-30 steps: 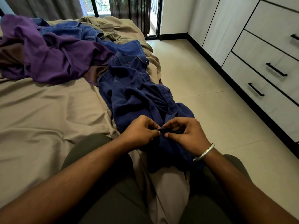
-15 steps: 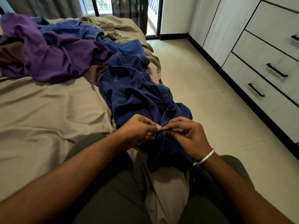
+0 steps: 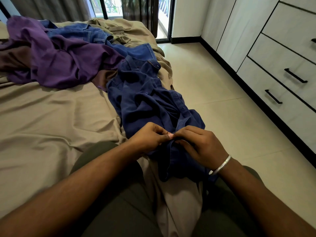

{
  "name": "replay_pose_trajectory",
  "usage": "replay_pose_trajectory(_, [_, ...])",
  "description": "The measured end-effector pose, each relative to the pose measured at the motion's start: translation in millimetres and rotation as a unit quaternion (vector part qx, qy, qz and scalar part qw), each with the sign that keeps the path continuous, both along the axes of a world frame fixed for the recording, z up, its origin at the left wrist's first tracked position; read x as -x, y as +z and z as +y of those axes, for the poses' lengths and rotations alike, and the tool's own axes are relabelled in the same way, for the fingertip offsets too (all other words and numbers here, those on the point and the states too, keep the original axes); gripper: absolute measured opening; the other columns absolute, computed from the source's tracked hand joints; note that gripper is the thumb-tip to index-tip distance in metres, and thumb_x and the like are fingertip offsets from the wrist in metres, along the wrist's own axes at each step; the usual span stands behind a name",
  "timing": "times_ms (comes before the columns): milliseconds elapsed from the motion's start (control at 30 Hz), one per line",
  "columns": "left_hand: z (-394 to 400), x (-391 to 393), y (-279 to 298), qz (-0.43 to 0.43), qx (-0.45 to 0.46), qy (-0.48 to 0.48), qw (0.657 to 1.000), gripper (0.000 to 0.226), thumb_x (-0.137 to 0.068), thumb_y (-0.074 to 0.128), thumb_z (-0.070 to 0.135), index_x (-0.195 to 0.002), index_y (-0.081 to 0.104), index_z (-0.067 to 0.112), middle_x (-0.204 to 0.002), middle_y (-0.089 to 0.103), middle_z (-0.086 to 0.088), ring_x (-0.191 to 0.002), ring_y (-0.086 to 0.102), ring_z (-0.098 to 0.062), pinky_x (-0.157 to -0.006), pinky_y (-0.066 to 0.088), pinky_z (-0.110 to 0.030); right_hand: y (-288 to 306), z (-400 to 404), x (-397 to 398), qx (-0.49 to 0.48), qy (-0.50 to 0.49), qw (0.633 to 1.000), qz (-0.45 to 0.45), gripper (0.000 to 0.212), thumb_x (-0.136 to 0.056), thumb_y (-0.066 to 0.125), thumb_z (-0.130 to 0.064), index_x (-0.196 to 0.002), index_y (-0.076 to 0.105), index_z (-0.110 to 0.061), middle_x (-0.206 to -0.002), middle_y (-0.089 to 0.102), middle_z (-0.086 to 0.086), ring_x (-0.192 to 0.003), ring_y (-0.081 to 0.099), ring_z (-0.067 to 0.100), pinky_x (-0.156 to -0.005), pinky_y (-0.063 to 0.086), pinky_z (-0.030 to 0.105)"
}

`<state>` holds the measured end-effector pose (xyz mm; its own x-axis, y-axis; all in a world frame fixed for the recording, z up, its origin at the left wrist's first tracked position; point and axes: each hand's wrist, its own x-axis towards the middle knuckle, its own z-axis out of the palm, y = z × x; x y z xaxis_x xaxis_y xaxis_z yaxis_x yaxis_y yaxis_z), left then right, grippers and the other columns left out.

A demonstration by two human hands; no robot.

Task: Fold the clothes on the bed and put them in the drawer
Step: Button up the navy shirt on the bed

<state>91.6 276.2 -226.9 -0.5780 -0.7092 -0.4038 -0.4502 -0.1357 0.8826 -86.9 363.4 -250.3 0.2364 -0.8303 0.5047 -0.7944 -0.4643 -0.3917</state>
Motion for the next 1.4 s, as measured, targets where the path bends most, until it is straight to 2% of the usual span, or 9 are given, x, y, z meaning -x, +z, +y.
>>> replay_pose_trajectory(333, [1.7,2.0,2.6,0.033,-0.034,-0.003,0.999,0.025,-0.093,0.066,0.016,-0.07,0.069,0.009,-0.054,0.053,-0.001,-0.051,0.044,-0.01,-0.049,0.037,-0.017,2.0,-3.3,7.5,0.0,0.019,1.0,-0.003,0.021,-0.093,0.061,-0.022,-0.104,0.074,-0.009,-0.096,0.071,0.005,-0.082,0.067,0.018,-0.071,0.057,0.031])
replay_pose_trajectory(433, [1.6,1.0,5.9,0.042,-0.026,-0.026,0.998,0.02,-0.086,0.074,0.02,-0.079,0.074,0.001,-0.066,0.066,-0.009,-0.064,0.06,-0.02,-0.066,0.051,-0.027,1.6,-2.4,9.3,-0.013,0.02,0.999,-0.024,0.019,-0.091,0.062,-0.021,-0.1,0.073,-0.008,-0.094,0.071,0.004,-0.081,0.067,0.016,-0.071,0.056,0.031])
replay_pose_trajectory(533, [5.2,-0.8,4.9,0.019,0.045,-0.068,0.997,0.017,-0.074,0.085,0.022,-0.086,0.078,0.012,-0.085,0.076,-0.007,-0.089,0.072,-0.025,-0.088,0.057,-0.038,1.7,-1.9,9.0,-0.051,0.022,0.998,-0.038,0.02,-0.091,0.059,-0.022,-0.1,0.069,-0.008,-0.096,0.067,0.002,-0.082,0.064,0.015,-0.071,0.054,0.033])
replay_pose_trajectory(667, [7.6,1.2,-0.7,-0.013,0.157,-0.06,0.986,0.014,-0.077,0.083,0.028,-0.087,0.077,0.02,-0.081,0.076,0.004,-0.081,0.072,-0.01,-0.083,0.059,-0.038,0.0,-0.2,7.6,-0.057,0.037,0.996,-0.057,0.019,-0.092,0.057,-0.02,-0.101,0.069,-0.009,-0.101,0.065,0.001,-0.087,0.064,0.013,-0.077,0.054,0.027])
replay_pose_trajectory(833, [4.2,-0.8,-2.2,0.019,0.133,-0.072,0.988,0.008,-0.085,0.077,0.017,-0.09,0.079,0.022,-0.085,0.077,0.003,-0.086,0.073,-0.015,-0.088,0.058,-0.045,-4.1,1.0,14.8,-0.065,0.022,0.987,-0.146,0.014,-0.085,0.073,-0.014,-0.097,0.075,-0.008,-0.096,0.07,0.0,-0.088,0.066,0.009,-0.077,0.056,0.028])
replay_pose_trajectory(967, [5.9,0.7,-0.6,0.014,0.154,-0.09,0.984,0.01,-0.088,0.073,0.017,-0.093,0.078,0.025,-0.085,0.077,0.005,-0.084,0.073,-0.013,-0.086,0.059,-0.044,-12.0,3.6,13.2,-0.051,0.012,0.982,-0.182,0.013,-0.084,0.073,-0.008,-0.097,0.074,-0.007,-0.095,0.07,0.0,-0.088,0.067,0.01,-0.078,0.055,0.026])
replay_pose_trajectory(1167, [4.5,-0.6,-4.8,-0.005,0.159,-0.077,0.984,0.008,-0.089,0.072,0.022,-0.092,0.078,0.028,-0.082,0.076,0.004,-0.081,0.073,-0.02,-0.079,0.059,-0.048,-20.9,4.6,4.4,-0.116,-0.01,0.934,-0.337,0.014,-0.086,0.069,-0.009,-0.096,0.073,-0.018,-0.091,0.072,-0.003,-0.088,0.071,0.02,-0.078,0.059,0.039])
replay_pose_trajectory(1300, [3.2,-1.0,-3.1,0.007,0.152,-0.07,0.986,0.009,-0.084,0.077,0.019,-0.092,0.079,0.023,-0.081,0.076,0.009,-0.08,0.072,-0.006,-0.085,0.06,-0.037,-18.7,6.5,4.3,-0.129,-0.018,0.932,-0.338,0.016,-0.085,0.071,-0.009,-0.098,0.073,-0.018,-0.093,0.074,-0.003,-0.091,0.071,0.018,-0.082,0.059,0.038])
replay_pose_trajectory(1400, [3.2,-1.0,-0.4,0.022,0.127,-0.069,0.989,0.01,-0.084,0.077,0.015,-0.092,0.079,0.021,-0.081,0.077,0.004,-0.082,0.073,-0.015,-0.083,0.06,-0.035,-13.8,7.2,4.7,-0.111,0.0,0.946,-0.306,0.015,-0.084,0.071,-0.006,-0.097,0.073,-0.015,-0.092,0.071,-0.006,-0.089,0.07,0.017,-0.082,0.057,0.031])
